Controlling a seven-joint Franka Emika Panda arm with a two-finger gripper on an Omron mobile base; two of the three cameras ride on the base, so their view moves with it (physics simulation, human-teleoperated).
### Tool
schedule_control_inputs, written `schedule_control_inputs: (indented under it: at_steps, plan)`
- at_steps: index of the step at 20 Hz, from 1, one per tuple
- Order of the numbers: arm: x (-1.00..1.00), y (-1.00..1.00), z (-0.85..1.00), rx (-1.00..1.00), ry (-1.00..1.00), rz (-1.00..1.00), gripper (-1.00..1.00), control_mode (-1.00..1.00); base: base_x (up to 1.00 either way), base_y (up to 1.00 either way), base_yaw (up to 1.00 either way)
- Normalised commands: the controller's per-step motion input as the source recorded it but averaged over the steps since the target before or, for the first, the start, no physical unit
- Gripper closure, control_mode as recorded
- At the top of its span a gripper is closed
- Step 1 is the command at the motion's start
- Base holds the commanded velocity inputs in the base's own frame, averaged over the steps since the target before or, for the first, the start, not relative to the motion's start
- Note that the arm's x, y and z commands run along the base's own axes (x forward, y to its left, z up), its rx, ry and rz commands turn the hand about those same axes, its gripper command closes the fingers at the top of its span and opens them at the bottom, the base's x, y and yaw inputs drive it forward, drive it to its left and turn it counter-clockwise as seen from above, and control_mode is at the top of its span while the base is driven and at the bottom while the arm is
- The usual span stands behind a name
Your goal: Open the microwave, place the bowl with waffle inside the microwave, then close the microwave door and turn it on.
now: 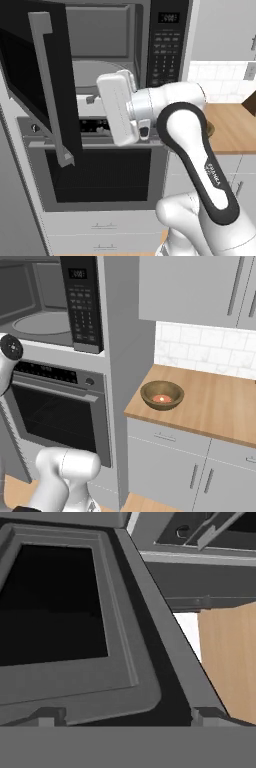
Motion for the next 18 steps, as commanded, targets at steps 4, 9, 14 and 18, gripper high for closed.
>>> schedule_control_inputs:
  at_steps: [4,9,14,18]
  plan:
    - [0.13,0.81,-0.02,0.0,0.0,0.09,-1.0,-1.0,0.0,0.0,0.0]
    - [0.24,0.45,-0.09,0.0,0.0,0.12,-1.0,-1.0,0.0,0.0,0.0]
    - [0.1,0.57,-0.11,0.0,0.0,0.11,-1.0,-1.0,0.0,0.0,0.0]
    - [0.0,0.7,-0.04,0.0,-0.01,0.04,-1.0,-1.0,0.0,0.0,0.0]
